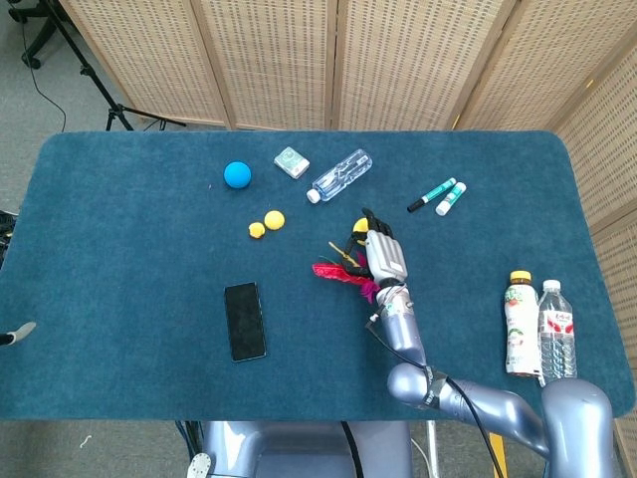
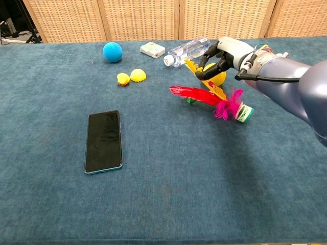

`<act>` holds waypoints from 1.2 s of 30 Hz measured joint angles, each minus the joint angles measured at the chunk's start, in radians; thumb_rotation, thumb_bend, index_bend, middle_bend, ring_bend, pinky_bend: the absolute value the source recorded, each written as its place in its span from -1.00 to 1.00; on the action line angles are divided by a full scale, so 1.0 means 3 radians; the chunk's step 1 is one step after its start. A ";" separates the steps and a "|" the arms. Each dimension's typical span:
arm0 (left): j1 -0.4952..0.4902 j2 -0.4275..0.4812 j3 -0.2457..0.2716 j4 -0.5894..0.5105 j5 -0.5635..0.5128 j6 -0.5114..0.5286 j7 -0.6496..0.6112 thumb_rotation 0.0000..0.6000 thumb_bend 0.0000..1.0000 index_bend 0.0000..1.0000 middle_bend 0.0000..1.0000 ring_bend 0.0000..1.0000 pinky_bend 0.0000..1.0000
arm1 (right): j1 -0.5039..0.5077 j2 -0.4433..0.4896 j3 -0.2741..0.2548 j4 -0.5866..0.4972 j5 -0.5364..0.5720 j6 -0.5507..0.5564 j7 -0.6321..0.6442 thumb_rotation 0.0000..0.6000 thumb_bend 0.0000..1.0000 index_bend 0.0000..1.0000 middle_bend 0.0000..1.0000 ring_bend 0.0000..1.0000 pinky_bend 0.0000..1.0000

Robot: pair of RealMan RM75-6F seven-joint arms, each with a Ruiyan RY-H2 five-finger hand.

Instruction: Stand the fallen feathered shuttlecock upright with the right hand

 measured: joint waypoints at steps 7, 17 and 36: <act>-0.0002 -0.0002 0.0001 0.0005 0.0002 -0.0003 0.0004 1.00 -1.00 -1.00 -1.00 -1.00 -1.00 | -0.0051 0.0023 -0.0019 -0.0082 -0.0116 0.0022 0.0086 1.00 0.03 0.38 -0.88 -1.00 -1.00; -0.0001 -0.0007 0.0013 -0.0008 0.0031 0.0008 0.0029 1.00 -1.00 -1.00 -1.00 -1.00 -1.00 | -0.0331 0.0306 0.0040 -0.0579 -0.0611 0.0044 0.0702 1.00 0.03 0.40 -0.85 -1.00 -1.00; 0.0000 -0.0036 0.0044 -0.0089 0.0097 0.0066 0.0186 1.00 -1.00 -1.00 -1.00 -1.00 -1.00 | -0.1056 0.0858 -0.0477 -0.0672 -0.1882 0.0141 0.2065 1.00 0.01 0.40 -0.85 -1.00 -1.00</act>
